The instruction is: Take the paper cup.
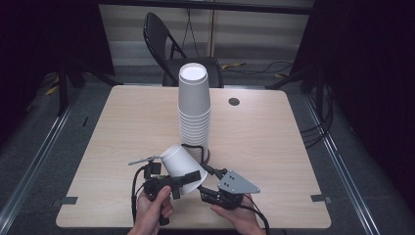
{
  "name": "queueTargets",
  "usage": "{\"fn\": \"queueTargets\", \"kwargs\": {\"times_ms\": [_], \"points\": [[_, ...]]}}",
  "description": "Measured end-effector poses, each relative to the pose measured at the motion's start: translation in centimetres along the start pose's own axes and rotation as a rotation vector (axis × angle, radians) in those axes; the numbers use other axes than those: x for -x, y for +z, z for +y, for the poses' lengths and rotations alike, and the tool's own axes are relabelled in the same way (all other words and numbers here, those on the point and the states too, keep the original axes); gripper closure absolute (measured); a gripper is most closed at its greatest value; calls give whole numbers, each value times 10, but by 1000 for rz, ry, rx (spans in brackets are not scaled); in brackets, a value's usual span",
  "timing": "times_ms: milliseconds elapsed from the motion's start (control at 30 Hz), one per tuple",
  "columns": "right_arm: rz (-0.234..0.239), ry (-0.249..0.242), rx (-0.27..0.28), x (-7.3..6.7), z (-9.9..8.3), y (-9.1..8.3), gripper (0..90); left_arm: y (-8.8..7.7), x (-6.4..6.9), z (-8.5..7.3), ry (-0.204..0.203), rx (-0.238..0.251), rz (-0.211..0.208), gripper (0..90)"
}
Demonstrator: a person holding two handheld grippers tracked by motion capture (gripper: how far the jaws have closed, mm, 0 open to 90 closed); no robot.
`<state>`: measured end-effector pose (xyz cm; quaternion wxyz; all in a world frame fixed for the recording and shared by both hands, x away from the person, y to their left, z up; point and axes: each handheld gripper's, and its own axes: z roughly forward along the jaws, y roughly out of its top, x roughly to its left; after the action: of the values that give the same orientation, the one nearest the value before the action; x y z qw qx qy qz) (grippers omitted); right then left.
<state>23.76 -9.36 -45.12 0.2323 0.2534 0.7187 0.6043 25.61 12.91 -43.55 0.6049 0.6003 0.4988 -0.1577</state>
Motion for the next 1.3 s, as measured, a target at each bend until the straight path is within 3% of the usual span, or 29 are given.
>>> {"fn": "queueTargets", "kwargs": {"times_ms": [300, 533, 667, 767, 900, 1167, 1300], "points": [[4, 4, 28, 2, 2, 7, 581, 1, -2, -7, -64, 20, -27, 133], [-11, 5, 52, 4, 1, 8, 654, 4, 0, -11, -59, 6, -31, 132], [-12, -21, 63, 3, 2, 8, 693, 8, 2, -14, -61, -3, -34, 131], [-17, -30, 67, 5, 1, 8, 768, 8, 1, -14, -63, -2, -38, 124], [-18, -44, 70, 7, 0, 6, 822, 7, -2, -13, -75, 3, -65, 114], [10, -53, 61, 8, 0, 3, 850, 5, -5, -10, -22, 32, -84, 98], [26, -41, 45, 7, -1, 2, 856, 1, -6, -4, 4, 54, -63, 96]]}}
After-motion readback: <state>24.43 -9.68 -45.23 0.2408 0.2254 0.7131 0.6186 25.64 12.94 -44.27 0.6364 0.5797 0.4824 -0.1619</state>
